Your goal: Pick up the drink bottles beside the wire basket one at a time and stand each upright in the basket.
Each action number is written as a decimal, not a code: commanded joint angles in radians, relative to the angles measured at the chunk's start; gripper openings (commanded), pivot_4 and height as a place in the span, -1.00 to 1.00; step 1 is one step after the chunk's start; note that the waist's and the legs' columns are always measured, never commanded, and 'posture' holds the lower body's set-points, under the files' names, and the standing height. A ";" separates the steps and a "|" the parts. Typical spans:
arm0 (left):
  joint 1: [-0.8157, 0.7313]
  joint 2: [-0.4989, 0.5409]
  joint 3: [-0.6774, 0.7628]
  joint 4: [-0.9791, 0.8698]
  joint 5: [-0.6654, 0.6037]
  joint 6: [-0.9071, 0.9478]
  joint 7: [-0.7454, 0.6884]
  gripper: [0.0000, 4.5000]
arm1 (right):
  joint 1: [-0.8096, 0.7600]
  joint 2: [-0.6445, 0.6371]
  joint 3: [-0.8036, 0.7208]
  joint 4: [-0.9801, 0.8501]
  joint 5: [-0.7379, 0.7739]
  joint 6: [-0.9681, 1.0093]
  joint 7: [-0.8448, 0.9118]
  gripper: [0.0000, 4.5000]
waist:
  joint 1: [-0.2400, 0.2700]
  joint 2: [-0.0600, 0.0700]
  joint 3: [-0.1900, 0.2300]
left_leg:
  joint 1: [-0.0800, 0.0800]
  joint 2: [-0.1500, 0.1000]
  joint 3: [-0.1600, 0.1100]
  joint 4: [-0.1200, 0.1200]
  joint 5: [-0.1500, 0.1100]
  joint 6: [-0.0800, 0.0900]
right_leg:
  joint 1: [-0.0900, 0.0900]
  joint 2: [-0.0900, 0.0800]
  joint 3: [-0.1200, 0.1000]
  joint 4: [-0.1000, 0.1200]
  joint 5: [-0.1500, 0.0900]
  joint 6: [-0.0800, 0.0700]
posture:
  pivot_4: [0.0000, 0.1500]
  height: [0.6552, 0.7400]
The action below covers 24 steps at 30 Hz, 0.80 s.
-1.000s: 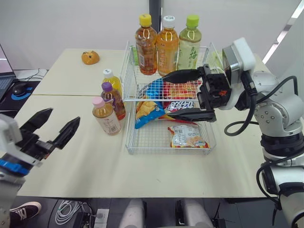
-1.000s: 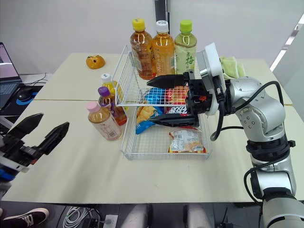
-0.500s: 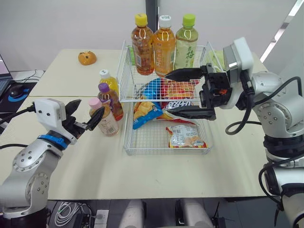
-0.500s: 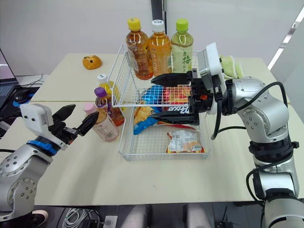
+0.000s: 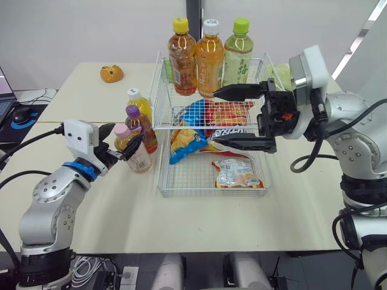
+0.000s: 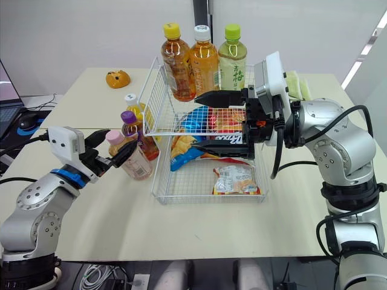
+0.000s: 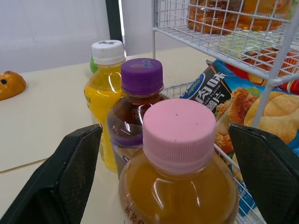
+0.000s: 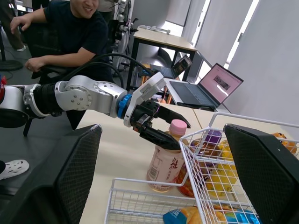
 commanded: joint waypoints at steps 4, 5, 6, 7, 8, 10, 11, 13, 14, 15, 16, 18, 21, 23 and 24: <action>-0.042 -0.005 0.001 0.006 0.001 -0.044 -0.030 0.58 | 0.000 -0.014 -0.035 -0.039 0.020 0.006 -0.015 1.00 | 0.000 0.000 0.000 | 0.000 0.000 0.000 0.000 0.000 0.000 | 0.000 0.000 0.000 0.000 0.000 0.000 | 1.00 1.00; -0.044 -0.005 0.001 0.008 0.002 -0.045 -0.033 0.44 | 0.000 -0.014 -0.036 -0.040 0.021 0.008 -0.017 1.00 | 0.000 0.000 0.000 | 0.000 0.000 0.000 0.000 0.000 0.000 | 0.000 0.000 0.000 0.000 0.000 0.000 | 1.00 1.00; -0.045 -0.006 0.002 0.010 0.001 -0.046 -0.034 0.29 | 0.001 -0.015 -0.037 -0.041 0.021 0.008 -0.017 1.00 | 0.000 0.000 0.000 | 0.000 0.000 0.000 0.000 0.000 0.000 | 0.000 0.000 0.000 0.000 0.000 0.000 | 1.00 1.00; -0.045 -0.006 0.002 0.010 0.001 -0.046 -0.036 0.14 | 0.001 -0.016 -0.038 -0.043 0.022 0.010 -0.018 1.00 | 0.000 0.000 0.000 | 0.000 0.000 0.000 0.000 0.000 0.000 | 0.000 0.000 0.000 0.000 0.000 0.000 | 1.00 1.00; -0.048 -0.007 0.001 0.012 0.002 -0.046 -0.036 0.00 | 0.002 -0.016 -0.039 -0.043 0.023 0.011 -0.018 1.00 | 0.000 0.000 0.000 | 0.000 0.000 0.000 0.000 0.000 0.000 | 0.000 0.000 0.000 0.000 0.000 0.000 | 1.00 1.00; -0.050 -0.009 0.001 0.015 0.002 -0.045 -0.038 -0.29 | 0.002 -0.016 -0.040 -0.045 0.025 0.013 -0.020 1.00 | 0.000 0.000 0.000 | 0.000 0.000 0.000 0.000 0.000 0.000 | 0.000 0.000 0.000 0.000 0.000 0.000 | 1.00 1.00; -0.051 -0.010 0.001 0.016 0.002 -0.043 -0.037 -0.39 | 0.002 -0.015 -0.039 -0.046 0.025 0.013 -0.020 1.00 | 0.000 0.000 0.000 | 0.000 0.000 0.000 0.000 0.000 0.000 | 0.000 0.000 0.000 0.000 0.000 0.000 | 1.00 1.00; -0.049 -0.012 0.002 0.015 -0.001 -0.039 -0.035 -0.39 | 0.002 -0.015 -0.040 -0.047 0.026 0.015 -0.020 1.00 | 0.000 0.000 0.000 | 0.000 0.000 0.000 0.000 0.000 0.000 | 0.000 0.000 0.000 0.000 0.000 0.000 | 1.00 1.00; -0.046 -0.013 0.004 0.014 -0.001 -0.038 -0.034 -0.39 | 0.002 -0.015 -0.040 -0.047 0.026 0.015 -0.021 1.00 | 0.000 0.000 0.000 | 0.000 0.000 0.000 0.000 0.000 0.000 | 0.000 0.000 0.000 0.000 0.000 0.000 | 1.00 1.00; -0.043 -0.012 0.006 0.014 -0.002 -0.038 -0.035 -0.39 | 0.001 -0.015 -0.040 -0.047 0.027 0.015 -0.021 1.00 | 0.000 0.000 0.000 | 0.000 0.000 0.000 0.000 0.000 0.000 | 0.000 0.000 0.000 0.000 0.000 0.000 | 1.00 1.00; -0.038 -0.012 0.009 0.013 -0.003 -0.038 -0.035 -0.39 | 0.002 -0.015 -0.040 -0.048 0.026 0.016 -0.022 1.00 | 0.000 0.000 0.000 | 0.000 0.000 0.000 0.000 0.000 0.000 | 0.000 0.000 0.000 0.000 0.000 0.000 | 1.00 1.00; -0.031 -0.010 0.016 0.010 -0.006 -0.038 -0.037 -0.39 | 0.003 -0.014 -0.039 -0.048 0.026 0.016 -0.022 1.00 | 0.000 0.000 0.000 | 0.000 0.000 0.000 0.000 0.000 0.000 | 0.000 0.000 0.000 0.000 0.000 0.000 | 1.00 1.00; -0.026 0.011 0.054 -0.015 -0.044 -0.013 -0.047 -0.39 | 0.006 -0.016 -0.043 -0.046 0.024 0.017 -0.023 1.00 | 0.000 0.000 0.000 | 0.000 0.000 0.000 0.000 0.000 0.000 | 0.000 0.000 0.000 0.000 0.000 0.000 | 1.00 1.00; -0.024 0.030 0.086 -0.038 -0.084 0.009 -0.062 -0.39 | 0.010 -0.020 -0.049 -0.047 0.025 0.018 -0.024 1.00 | -0.001 0.000 0.000 | 0.000 0.000 0.000 0.000 0.000 0.000 | 0.000 0.000 0.000 0.000 0.000 0.000 | 1.00 1.00; -0.022 0.045 0.102 -0.051 -0.106 0.022 -0.076 -0.39 | 0.014 -0.022 -0.054 -0.047 0.028 0.019 -0.024 1.00 | -0.002 0.000 0.000 | 0.000 0.000 0.000 0.000 0.000 0.000 | 0.000 0.000 0.000 0.000 0.000 0.000 | 1.00 1.00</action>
